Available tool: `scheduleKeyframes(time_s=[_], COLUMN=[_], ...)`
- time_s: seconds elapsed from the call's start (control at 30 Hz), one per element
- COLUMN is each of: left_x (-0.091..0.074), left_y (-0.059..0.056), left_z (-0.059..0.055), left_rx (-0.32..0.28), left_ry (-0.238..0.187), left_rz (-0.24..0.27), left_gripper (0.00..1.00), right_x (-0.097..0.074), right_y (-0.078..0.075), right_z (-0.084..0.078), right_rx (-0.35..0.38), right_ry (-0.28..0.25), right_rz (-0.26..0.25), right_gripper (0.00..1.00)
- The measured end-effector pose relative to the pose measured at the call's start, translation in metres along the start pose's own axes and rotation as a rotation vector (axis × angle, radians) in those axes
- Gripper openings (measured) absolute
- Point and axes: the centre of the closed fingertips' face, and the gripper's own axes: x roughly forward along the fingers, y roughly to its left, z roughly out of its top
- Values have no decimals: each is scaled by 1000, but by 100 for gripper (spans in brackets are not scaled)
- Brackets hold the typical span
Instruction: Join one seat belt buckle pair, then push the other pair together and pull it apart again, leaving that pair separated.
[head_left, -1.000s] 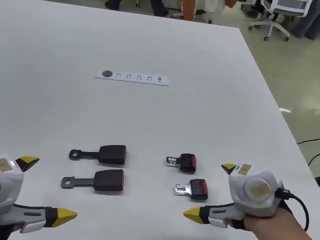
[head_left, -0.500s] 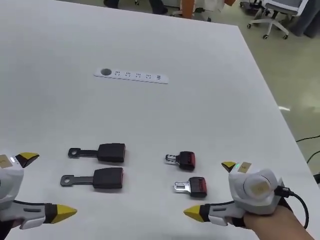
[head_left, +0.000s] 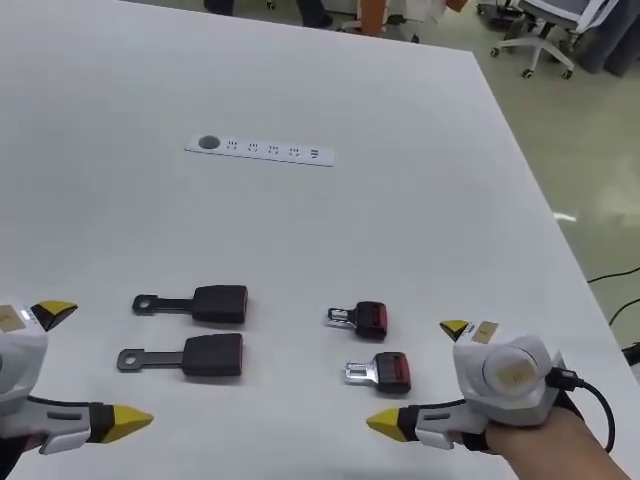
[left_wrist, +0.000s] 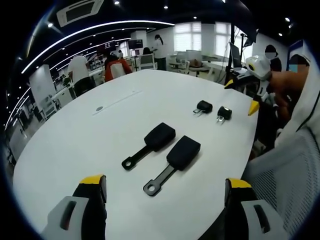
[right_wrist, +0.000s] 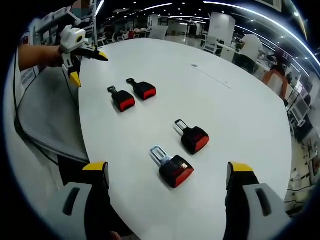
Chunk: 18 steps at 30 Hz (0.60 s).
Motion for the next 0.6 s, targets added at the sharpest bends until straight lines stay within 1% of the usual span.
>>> scheduleKeyframes(time_s=[0.07,0.13,0.23,0.3,0.4,0.6], left_x=[1,0,1,0,2,5], left_y=[0,0,0,0,-2,0], left_z=[3,3,5,5,5,5], left_rx=[-2,0,5,7,9,10], left_ry=[-4,-3,-3,-3,0,4], left_rz=[2,3,3,1,-2,-7], left_gripper=[100,100,100,100,100,100], right_x=[-1,-1,-1,-1,0,0], right_y=[0,0,-1,-1,0,1], right_z=[1,2,2,1,3,4], right_rx=[-2,-2,-11,-21,-19,-24], right_ry=[-3,-4,-2,7,6,8], right_rz=[-1,-2,-5,-7,-4,1], right_gripper=[97,96,95,95,95,95])
